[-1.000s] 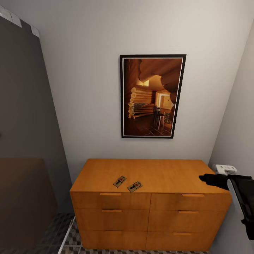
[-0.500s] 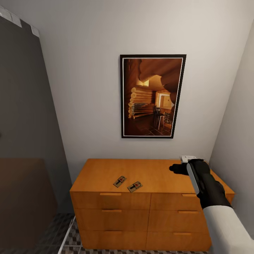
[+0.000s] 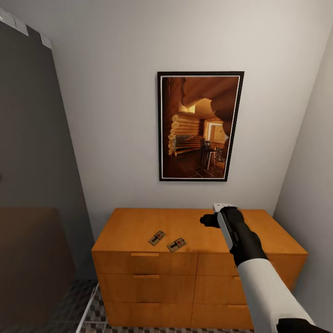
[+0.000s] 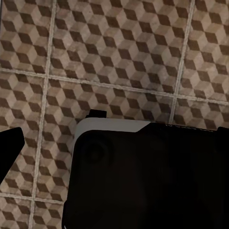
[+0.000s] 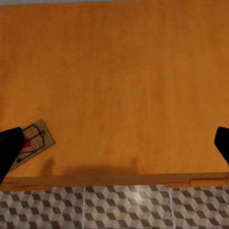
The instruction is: Take the four mousetraps from the cabinet in the bathroom and place them on the bathroom floor. Make sure all four end up on the same floor surface, and ensure that at least two of them are either under or directly next to the same bathroom sink.
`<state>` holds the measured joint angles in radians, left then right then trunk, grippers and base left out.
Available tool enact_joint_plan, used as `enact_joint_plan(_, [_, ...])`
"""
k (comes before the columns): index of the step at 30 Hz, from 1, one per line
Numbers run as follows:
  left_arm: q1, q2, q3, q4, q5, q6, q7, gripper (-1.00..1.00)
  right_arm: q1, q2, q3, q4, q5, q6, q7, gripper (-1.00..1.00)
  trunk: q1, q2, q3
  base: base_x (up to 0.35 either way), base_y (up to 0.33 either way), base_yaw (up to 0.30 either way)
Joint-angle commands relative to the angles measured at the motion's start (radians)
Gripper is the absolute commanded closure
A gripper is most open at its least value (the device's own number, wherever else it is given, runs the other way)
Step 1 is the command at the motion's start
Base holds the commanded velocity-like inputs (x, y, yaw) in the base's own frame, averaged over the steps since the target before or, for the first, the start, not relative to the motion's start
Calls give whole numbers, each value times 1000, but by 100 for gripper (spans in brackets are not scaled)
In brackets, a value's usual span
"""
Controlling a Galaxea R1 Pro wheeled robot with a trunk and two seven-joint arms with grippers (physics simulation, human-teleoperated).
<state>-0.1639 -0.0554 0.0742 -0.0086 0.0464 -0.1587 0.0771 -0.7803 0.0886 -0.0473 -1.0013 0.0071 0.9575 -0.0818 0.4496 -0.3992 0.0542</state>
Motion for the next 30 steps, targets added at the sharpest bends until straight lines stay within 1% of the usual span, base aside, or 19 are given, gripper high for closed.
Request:
enact_joint_plan(1, [0,0,7,1,4,-4,0,-100,-2,6,7,7,1,-1,-4,-100,0,-1,0,0,0,0])
enact_joint_plan(7, [0,0,6,1,4,-4,0,-100,-7,22,66,30,0,-15,-2,-100,0,-1,0,0,0,0])
enact_joint_plan(8, [0,0,6,1,4,-4,0,-100,-7,22,66,30,0,-15,-2,-100,0,-1,0,0,0,0])
enact_joint_plan(9, [0,0,6,1,4,-4,1,-100,-7,24,81,33,-1,-15,0,-100,0,-1,0,0,0,0])
enact_joint_plan(14, [0,0,5,1,3,-4,1,-100,-8,27,105,42,-4,-14,5,-100,0,-1,0,0,0,0])
enact_joint_plan(18, [0,1,4,1,3,-4,0,-100,-8,27,130,73,-5,-19,6,-100,0,-1,0,0,0,0])
enact_joint_plan(26, [0,-2,3,-11,1,-12,-2,-100,-8,29,148,133,-8,-30,6,-100,0,-1,0,0,0,0])
enact_joint_plan(30, [0,-13,-3,-39,-6,-10,-3,-100,-8,29,151,146,-10,-34,5,-100,0,-1,0,0,0,0])
